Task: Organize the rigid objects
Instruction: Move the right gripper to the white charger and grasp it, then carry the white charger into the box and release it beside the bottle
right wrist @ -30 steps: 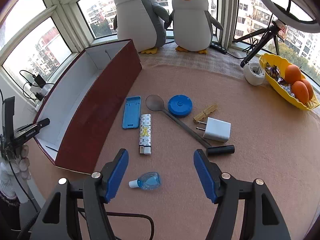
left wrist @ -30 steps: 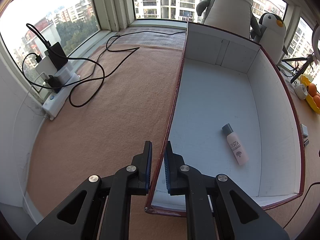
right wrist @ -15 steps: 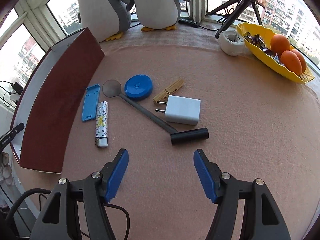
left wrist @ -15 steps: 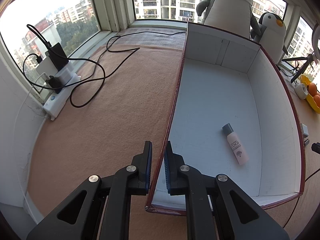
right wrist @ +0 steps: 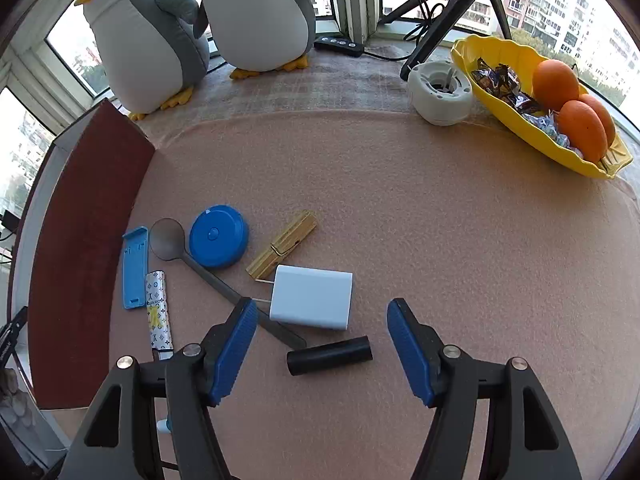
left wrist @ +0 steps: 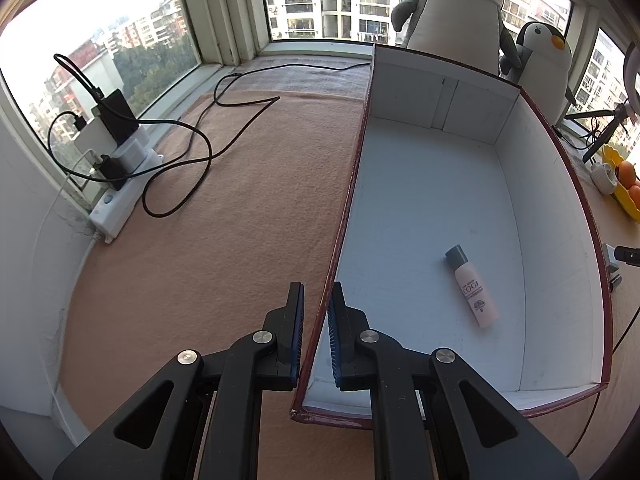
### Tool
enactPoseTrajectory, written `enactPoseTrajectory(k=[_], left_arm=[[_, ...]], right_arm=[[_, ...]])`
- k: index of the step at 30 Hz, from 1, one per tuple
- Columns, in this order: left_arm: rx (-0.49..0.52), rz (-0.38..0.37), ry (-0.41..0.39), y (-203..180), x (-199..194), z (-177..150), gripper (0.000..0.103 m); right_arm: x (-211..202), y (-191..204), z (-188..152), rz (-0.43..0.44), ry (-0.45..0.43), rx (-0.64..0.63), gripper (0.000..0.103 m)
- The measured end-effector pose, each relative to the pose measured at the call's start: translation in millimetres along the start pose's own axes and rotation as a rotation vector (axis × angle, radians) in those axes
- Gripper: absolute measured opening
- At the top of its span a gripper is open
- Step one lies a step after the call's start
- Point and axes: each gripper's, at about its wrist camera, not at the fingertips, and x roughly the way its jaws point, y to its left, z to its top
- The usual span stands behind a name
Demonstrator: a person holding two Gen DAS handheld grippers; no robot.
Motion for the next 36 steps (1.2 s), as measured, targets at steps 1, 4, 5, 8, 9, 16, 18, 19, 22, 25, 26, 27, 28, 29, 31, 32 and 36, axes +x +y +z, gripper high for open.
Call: enactPoseTrajectory(k=[1, 4, 5, 8, 9, 16, 18, 19, 22, 25, 26, 27, 28, 29, 31, 32, 36], left_arm=[[0.001, 0.001, 0.000, -0.1, -0.3, 0.0, 0.010], [0.003, 0.003, 0.002, -0.6, -0.4, 0.1, 0.010], [0.003, 0.003, 0.002, -0.8, -0.4, 0.2, 0.010], [0.004, 0.005, 0.001, -1.1, -0.4, 0.4, 0.010], [0.005, 0.006, 0.000, -1.0, -0.4, 0.6, 0.010], [0.007, 0.004, -0.002, -0.9, 0.0, 1.7, 0.010], [0.008, 0.002, -0.001, -0.8, -0.3, 1.8, 0.010], [0.009, 0.002, -0.001, -0.9, -0.2, 1.8, 0.010], [0.011, 0.002, 0.000, -1.6, -0.1, 2.0, 0.010], [0.012, 0.002, 0.000, -1.6, 0.1, 2.1, 0.010], [0.011, 0.001, 0.001, -1.8, 0.3, 2.2, 0.010], [0.011, 0.001, 0.001, -1.9, 0.4, 2.3, 0.010], [0.011, 0.001, 0.001, -2.1, 0.5, 2.4, 0.010], [0.011, 0.001, 0.001, -2.3, 0.4, 2.6, 0.010], [0.011, 0.001, 0.001, -2.2, 0.5, 2.6, 0.010], [0.010, 0.001, 0.001, -2.1, 0.5, 2.6, 0.010], [0.011, 0.001, 0.001, -2.2, 0.5, 2.9, 0.010]], right_arm=[[3.5, 1.0, 2.2, -0.012, 0.008, -0.001, 0.064], [12.2, 4.4, 7.4, -0.018, 0.029, -0.008, 0.064], [14.5, 5.5, 8.7, -0.019, 0.035, -0.010, 0.064], [20.9, 8.4, 11.3, -0.043, 0.052, -0.021, 0.064], [23.1, 9.5, 12.1, -0.049, 0.058, -0.028, 0.063], [26.6, 10.6, 14.8, -0.040, 0.063, -0.022, 0.043], [25.8, 11.4, 14.4, -0.046, 0.061, -0.028, 0.043], [25.2, 12.2, 13.7, -0.050, 0.057, -0.035, 0.043], [23.2, 14.6, 11.7, -0.065, 0.046, -0.047, 0.042], [18.4, 16.2, 8.4, -0.073, 0.031, -0.051, 0.042], [15.5, 16.8, 7.2, -0.075, 0.023, -0.052, 0.042], [11.8, 17.7, 6.1, -0.077, 0.014, -0.054, 0.042], [7.0, 19.1, 4.5, -0.080, 0.002, -0.056, 0.042], [1.9, 20.4, 3.2, -0.081, -0.011, -0.058, 0.042], [-10.6, 24.4, 0.5, -0.071, -0.038, -0.061, 0.042], [-17.3, 27.1, -0.2, -0.064, -0.051, -0.065, 0.042], [-45.0, 47.0, -4.8, -0.036, -0.117, -0.103, 0.042]])
